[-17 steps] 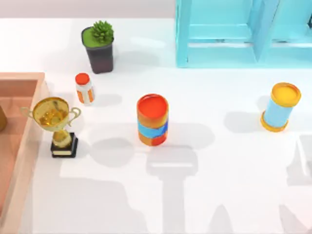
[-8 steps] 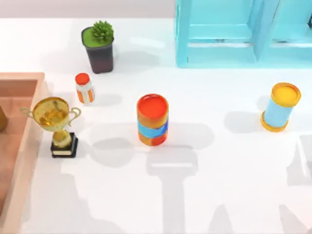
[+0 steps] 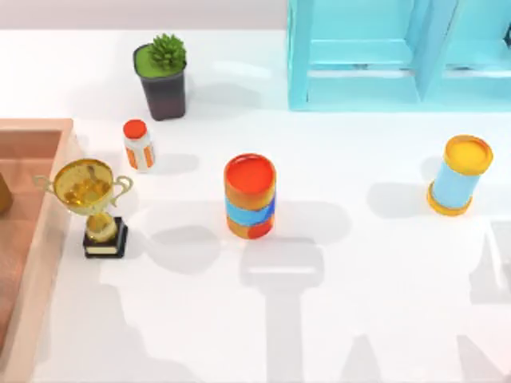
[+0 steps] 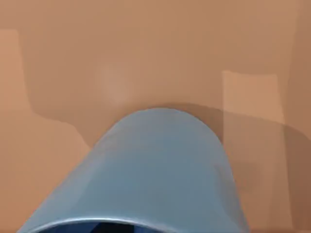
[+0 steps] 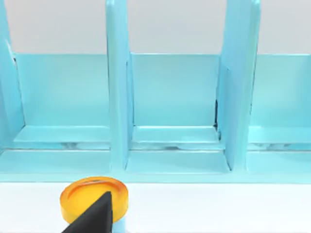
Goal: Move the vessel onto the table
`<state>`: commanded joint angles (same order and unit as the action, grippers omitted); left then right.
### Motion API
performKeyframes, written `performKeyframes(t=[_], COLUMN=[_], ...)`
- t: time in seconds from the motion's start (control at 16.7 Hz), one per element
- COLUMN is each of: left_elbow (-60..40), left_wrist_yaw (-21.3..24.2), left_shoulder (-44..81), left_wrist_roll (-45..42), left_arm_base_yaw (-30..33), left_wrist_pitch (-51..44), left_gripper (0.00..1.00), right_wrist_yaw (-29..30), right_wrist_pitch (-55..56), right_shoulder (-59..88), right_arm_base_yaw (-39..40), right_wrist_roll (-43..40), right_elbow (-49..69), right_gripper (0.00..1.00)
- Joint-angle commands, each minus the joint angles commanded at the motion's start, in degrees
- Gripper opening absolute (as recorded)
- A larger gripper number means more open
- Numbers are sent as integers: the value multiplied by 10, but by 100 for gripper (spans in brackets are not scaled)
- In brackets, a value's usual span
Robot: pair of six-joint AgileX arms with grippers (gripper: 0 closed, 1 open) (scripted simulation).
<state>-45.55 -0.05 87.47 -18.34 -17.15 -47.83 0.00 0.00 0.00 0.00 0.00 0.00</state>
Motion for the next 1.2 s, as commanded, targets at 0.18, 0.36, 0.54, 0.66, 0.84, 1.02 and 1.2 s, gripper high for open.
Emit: performKeyframes(t=[0.18,0.36,0.54,0.66,0.84,1.02,1.2], left_elbow=[0,0,0,0,0,0,-8], left_wrist_yaw=[0,0,0,0,0,0,-2], left_shoulder=[0,0,0,0,0,0,-5], left_wrist_roll=[0,0,0,0,0,0,6], left_arm_base_yaw=[0,0,0,0,0,0,3], left_wrist_pitch=[0,0,0,0,0,0,-5], left_gripper=[47,25,2,0,0,0,0], right_wrist_yaw=[0,0,0,0,0,0,0], right_wrist_pitch=[0,0,0,0,0,0,0], right_shoulder=[0,0,0,0,0,0,0], right_arm_base_yaw=[0,0,0,0,0,0,0], right_wrist_roll=[0,0,0,0,0,0,0], right_elbow=[0,0,0,0,0,0,0], right_gripper=[100,100,100,100,100,100,100])
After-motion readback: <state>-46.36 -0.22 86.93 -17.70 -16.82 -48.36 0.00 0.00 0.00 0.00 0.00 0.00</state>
